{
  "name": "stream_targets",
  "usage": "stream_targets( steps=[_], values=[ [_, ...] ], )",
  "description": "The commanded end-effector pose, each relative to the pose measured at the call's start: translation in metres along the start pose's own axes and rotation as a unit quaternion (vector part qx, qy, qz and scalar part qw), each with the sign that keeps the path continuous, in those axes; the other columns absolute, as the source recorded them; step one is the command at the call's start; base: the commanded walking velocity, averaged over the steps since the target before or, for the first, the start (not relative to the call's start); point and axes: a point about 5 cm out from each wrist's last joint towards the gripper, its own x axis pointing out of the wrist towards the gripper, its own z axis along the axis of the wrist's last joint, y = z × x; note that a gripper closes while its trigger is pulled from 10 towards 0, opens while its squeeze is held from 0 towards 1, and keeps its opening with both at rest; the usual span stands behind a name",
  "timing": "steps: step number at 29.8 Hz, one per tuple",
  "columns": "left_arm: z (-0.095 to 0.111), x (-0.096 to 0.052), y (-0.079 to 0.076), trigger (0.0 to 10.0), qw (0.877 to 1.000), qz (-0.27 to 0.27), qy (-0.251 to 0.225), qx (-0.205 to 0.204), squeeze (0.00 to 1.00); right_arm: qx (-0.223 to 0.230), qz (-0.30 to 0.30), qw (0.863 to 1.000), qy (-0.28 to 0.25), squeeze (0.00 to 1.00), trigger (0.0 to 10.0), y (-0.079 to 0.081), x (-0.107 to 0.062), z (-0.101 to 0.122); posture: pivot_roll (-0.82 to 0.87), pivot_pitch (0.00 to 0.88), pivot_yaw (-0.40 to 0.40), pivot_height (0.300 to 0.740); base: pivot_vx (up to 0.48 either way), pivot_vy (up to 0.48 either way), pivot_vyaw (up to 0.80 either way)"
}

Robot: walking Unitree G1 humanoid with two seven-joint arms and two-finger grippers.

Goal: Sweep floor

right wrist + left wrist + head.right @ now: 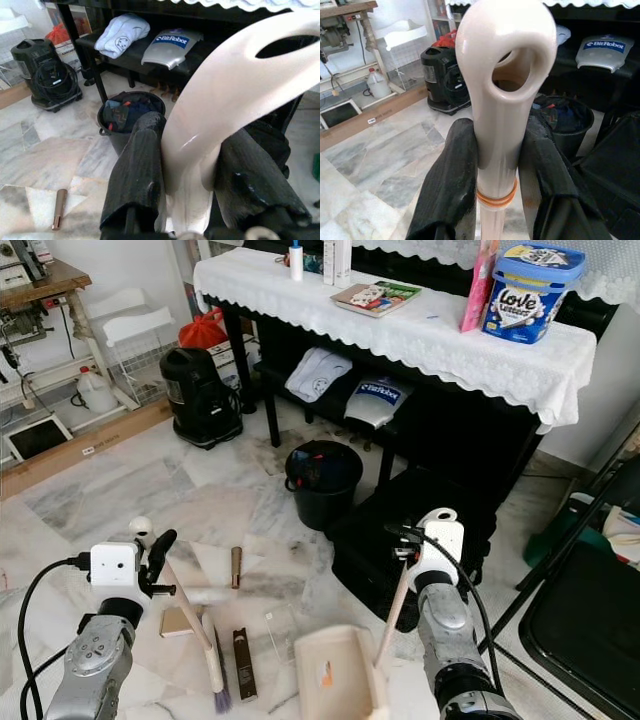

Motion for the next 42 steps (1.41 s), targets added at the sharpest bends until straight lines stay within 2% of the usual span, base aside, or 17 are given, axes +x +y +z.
stream_targets(
  steps=[1,11,22,26,32,42],
  values=[
    [0.007,0.001,0.003,10.0,1.000,-0.004,-0.013,0.007,0.00,0.004,-0.002,1.000,-0.007,0.00,10.0,0.000,0.002,0.003,-0.02,0.009,0.048,0.740,0.000,0.000,0.00],
    [0.010,0.002,0.005,10.0,1.000,-0.008,-0.015,0.010,0.00,0.000,-0.008,1.000,-0.014,0.00,10.0,-0.002,0.001,0.004,-0.03,0.000,0.052,0.740,0.000,0.000,0.00],
    [0.013,0.007,-0.005,10.0,1.000,-0.018,-0.023,-0.003,0.00,-0.031,-0.059,0.995,-0.070,0.00,10.0,-0.028,-0.005,0.019,-0.05,0.000,0.037,0.740,0.000,0.000,0.00],
    [0.012,0.008,-0.006,10.0,1.000,-0.018,-0.022,-0.005,0.00,-0.032,-0.056,0.996,-0.061,0.00,10.0,-0.030,-0.006,0.015,-0.06,0.000,0.035,0.740,0.000,0.000,0.00],
    [0.011,0.006,-0.006,10.0,1.000,-0.016,-0.021,-0.009,0.00,-0.026,-0.034,0.999,-0.022,0.00,10.0,-0.024,-0.007,0.003,-0.05,0.000,0.025,0.740,0.000,0.000,0.00],
    [0.010,0.003,-0.005,10.0,1.000,-0.013,-0.019,-0.009,0.00,-0.019,-0.019,1.000,-0.005,0.00,10.0,-0.020,-0.009,-0.004,-0.04,0.000,0.022,0.740,0.000,0.000,0.00]
  ],
)
